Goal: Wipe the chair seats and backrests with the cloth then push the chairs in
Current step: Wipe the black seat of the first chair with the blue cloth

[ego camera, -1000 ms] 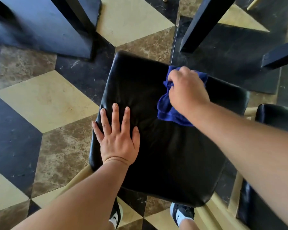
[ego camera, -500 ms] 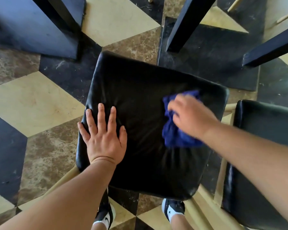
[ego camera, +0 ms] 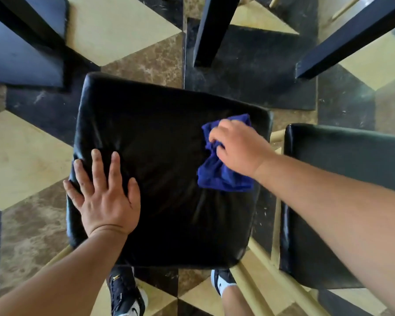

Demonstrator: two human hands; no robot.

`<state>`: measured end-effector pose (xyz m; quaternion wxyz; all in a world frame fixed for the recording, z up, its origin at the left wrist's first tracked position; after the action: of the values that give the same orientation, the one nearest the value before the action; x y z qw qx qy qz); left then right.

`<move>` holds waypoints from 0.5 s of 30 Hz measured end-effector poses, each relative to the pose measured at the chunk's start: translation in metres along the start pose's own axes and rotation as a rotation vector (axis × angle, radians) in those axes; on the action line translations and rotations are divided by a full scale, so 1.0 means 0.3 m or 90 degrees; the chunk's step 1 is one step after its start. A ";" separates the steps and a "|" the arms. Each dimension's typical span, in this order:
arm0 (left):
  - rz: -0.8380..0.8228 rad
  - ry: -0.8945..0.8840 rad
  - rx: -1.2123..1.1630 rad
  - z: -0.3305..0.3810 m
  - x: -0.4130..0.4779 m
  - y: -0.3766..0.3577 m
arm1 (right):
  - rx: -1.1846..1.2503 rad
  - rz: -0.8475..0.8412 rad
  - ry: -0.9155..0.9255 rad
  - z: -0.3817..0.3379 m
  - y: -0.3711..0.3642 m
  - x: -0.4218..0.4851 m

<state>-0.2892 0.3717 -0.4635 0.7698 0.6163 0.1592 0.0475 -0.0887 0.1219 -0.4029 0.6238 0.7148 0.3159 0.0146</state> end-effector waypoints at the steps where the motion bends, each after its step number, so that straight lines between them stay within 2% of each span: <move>1: 0.002 -0.001 0.002 0.000 0.000 -0.002 | 0.023 0.030 -0.080 0.034 0.026 0.036; 3: 0.007 -0.002 0.003 0.001 0.005 -0.006 | 0.036 0.061 -0.149 0.018 0.012 0.021; 4: 0.008 -0.002 0.002 0.000 0.005 -0.006 | 0.037 0.050 -0.113 -0.018 -0.021 -0.037; 5: 0.009 -0.002 0.002 0.001 0.006 -0.006 | 0.041 0.007 -0.033 -0.067 -0.069 -0.124; 8: 0.010 0.003 -0.003 0.002 0.005 -0.003 | 0.026 -0.218 0.193 -0.190 -0.182 -0.444; 11: 0.016 0.005 -0.006 0.003 0.002 -0.003 | 0.005 -0.253 0.315 -0.139 -0.168 -0.449; 12: 0.018 0.005 -0.004 0.002 0.003 -0.005 | -0.031 -0.231 0.316 -0.106 -0.146 -0.387; 13: 0.020 0.003 -0.003 0.001 0.004 -0.008 | -0.045 -0.180 0.268 -0.056 -0.118 -0.302; 15: 0.021 0.002 -0.001 -0.007 0.004 -0.013 | -0.002 -0.041 0.076 0.076 -0.021 -0.120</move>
<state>-0.2892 0.3729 -0.4680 0.7690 0.6184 0.1500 0.0613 -0.1108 0.0850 -0.4003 0.6048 0.7013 0.3755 0.0376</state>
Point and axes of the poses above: each hand's wrist, its own x-axis towards the middle knuckle, its own y-axis out of the back of the hand, z = x × y, the point moved 4 cm from there along x, towards the middle knuckle, and after that the axes turned 13 degrees about -y, right-handed, at the moved point
